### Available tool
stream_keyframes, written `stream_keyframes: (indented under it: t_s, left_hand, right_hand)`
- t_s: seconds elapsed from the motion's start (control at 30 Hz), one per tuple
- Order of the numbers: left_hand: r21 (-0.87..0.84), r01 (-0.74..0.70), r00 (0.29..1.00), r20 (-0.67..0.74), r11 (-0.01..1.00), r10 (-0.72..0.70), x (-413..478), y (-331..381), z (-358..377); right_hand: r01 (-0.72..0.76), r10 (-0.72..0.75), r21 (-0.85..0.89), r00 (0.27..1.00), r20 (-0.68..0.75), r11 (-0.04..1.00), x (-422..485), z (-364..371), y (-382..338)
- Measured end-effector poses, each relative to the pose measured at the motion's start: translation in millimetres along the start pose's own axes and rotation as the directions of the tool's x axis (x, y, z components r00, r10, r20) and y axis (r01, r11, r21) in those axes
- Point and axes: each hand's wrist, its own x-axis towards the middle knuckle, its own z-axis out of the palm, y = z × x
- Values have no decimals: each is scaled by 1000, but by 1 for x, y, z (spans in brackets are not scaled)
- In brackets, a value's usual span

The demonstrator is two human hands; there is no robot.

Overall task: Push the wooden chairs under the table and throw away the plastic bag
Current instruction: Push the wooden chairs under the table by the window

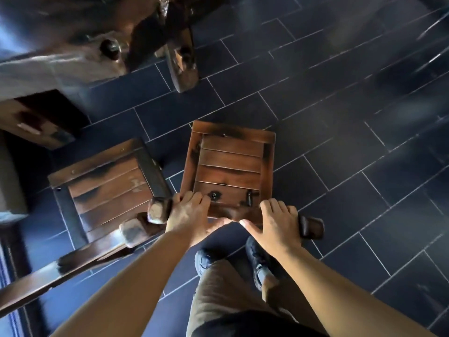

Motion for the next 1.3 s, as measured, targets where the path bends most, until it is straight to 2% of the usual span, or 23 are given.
stream_keyframes:
  t_s: [0.2, 0.63, 0.83, 1.03, 1.3]
  left_hand:
    - [42, 7, 983, -186, 999, 1, 3, -4, 15]
    - [-45, 140, 962, -232, 989, -146, 4, 10, 13]
    - [-118, 291, 934, -181, 950, -308, 6, 23, 13]
    - [-182, 439, 872, -147, 880, -466, 8, 33, 13]
    - [-198, 571, 801, -81, 797, -593, 23, 42, 7]
  right_hand:
    - [35, -36, -13, 994, -107, 999, 5, 8, 2]
    - [150, -143, 39, 979, -148, 988, 31, 9, 24]
    - [275, -270, 35, 956, -114, 961, 65, 7, 37]
    - [423, -409, 59, 898, -162, 904, 98, 5, 42]
    - [558, -540, 61, 821, -185, 828, 143, 4, 47]
